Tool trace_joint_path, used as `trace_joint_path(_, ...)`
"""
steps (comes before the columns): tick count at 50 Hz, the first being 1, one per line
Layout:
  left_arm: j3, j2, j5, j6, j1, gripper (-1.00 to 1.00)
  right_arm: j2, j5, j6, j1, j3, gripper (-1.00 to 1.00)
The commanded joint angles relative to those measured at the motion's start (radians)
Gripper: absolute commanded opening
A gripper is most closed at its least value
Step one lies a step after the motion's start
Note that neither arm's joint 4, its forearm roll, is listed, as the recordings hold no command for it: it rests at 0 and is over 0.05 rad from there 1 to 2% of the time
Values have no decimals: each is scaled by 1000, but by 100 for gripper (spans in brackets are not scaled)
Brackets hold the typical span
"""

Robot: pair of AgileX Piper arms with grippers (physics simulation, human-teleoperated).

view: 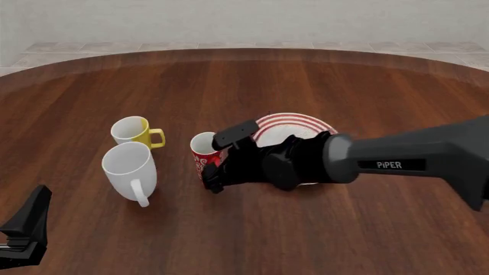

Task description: Pick up the red mug and put it on the plate

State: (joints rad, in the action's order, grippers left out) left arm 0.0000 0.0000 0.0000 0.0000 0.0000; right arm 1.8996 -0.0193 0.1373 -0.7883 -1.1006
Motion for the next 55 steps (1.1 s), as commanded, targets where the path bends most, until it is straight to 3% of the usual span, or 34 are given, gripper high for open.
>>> trace_joint_path(1, 0, 0, 0, 0, 0, 100, 22, 3, 11, -2, -7, 100)
trace_joint_path(17, 0, 0, 0, 0, 0, 100, 25, 5, 18, -8, -3, 100)
trace_joint_path(18, 0, 0, 0, 0, 0, 100, 25, 5, 20, -7, -2, -100)
trace_joint_path(37, 0, 0, 0, 0, 0, 100, 5, 2, 12, 4, 16, -100)
trace_joint_path(55, 0, 0, 0, 0, 0, 100, -180, -49, -72, 50, 59, -100)
